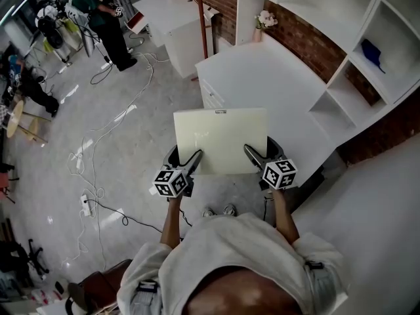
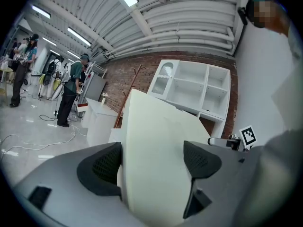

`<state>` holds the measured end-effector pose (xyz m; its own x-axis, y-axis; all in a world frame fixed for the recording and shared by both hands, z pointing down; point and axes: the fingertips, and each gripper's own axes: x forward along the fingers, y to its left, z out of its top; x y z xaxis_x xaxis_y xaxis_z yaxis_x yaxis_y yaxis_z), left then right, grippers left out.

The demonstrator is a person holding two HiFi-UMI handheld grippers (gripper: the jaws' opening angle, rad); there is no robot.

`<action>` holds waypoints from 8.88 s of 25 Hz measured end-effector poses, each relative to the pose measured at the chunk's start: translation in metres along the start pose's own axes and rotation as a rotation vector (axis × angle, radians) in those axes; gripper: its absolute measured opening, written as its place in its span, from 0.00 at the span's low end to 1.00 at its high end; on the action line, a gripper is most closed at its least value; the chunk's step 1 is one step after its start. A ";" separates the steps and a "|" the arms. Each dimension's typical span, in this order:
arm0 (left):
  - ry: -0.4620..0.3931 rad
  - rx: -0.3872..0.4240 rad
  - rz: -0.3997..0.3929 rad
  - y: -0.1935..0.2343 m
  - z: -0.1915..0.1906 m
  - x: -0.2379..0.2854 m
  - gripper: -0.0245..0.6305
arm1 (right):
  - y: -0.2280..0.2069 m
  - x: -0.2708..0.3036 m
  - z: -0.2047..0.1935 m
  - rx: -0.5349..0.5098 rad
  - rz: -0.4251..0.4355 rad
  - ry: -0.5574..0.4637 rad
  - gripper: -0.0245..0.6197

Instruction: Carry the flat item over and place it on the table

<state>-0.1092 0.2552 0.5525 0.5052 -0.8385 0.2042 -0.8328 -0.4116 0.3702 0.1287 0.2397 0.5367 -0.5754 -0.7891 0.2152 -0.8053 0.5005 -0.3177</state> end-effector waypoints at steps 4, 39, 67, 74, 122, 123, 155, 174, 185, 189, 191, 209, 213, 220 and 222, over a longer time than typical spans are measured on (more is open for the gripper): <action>-0.004 -0.007 0.014 -0.004 -0.005 0.005 0.67 | -0.009 0.000 -0.001 -0.001 0.011 0.006 0.65; -0.026 -0.010 -0.067 0.138 0.095 0.154 0.67 | -0.052 0.192 0.078 -0.035 -0.069 -0.043 0.65; 0.027 -0.058 -0.138 0.229 0.108 0.186 0.67 | -0.033 0.274 0.070 -0.019 -0.164 -0.008 0.65; 0.039 -0.086 -0.134 0.228 0.095 0.185 0.67 | -0.036 0.271 0.062 -0.018 -0.168 0.017 0.65; 0.020 -0.010 -0.014 0.184 0.187 0.471 0.67 | -0.303 0.394 0.201 0.026 -0.034 -0.047 0.65; 0.020 -0.011 -0.013 0.186 0.187 0.474 0.67 | -0.305 0.397 0.202 0.024 -0.033 -0.047 0.65; 0.176 -0.045 -0.100 0.261 0.159 0.552 0.67 | -0.344 0.469 0.155 0.116 -0.168 0.063 0.65; 0.336 -0.099 -0.070 0.275 0.075 0.561 0.67 | -0.373 0.467 0.064 0.240 -0.206 0.200 0.65; 0.397 -0.118 -0.068 0.288 0.048 0.591 0.67 | -0.402 0.483 0.040 0.278 -0.225 0.248 0.65; 0.418 -0.127 -0.064 0.294 0.041 0.602 0.67 | -0.412 0.490 0.032 0.297 -0.233 0.264 0.65; 0.428 -0.131 -0.059 0.297 0.036 0.606 0.67 | -0.416 0.494 0.026 0.307 -0.235 0.274 0.65; 0.484 -0.166 -0.039 0.307 0.016 0.631 0.66 | -0.445 0.508 -0.001 0.408 -0.280 0.309 0.65; 0.482 -0.171 -0.037 0.310 0.015 0.633 0.66 | -0.448 0.510 -0.005 0.435 -0.288 0.319 0.65; 0.480 -0.173 -0.034 0.311 0.014 0.633 0.67 | -0.448 0.509 -0.006 0.441 -0.296 0.326 0.65; 0.481 -0.176 -0.039 0.310 0.013 0.634 0.67 | -0.449 0.510 -0.006 0.445 -0.292 0.322 0.65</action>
<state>-0.0502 -0.4091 0.7850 0.6165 -0.5477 0.5656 -0.7815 -0.3378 0.5246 0.1957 -0.3851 0.7950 -0.4108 -0.6889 0.5972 -0.8389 0.0292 -0.5434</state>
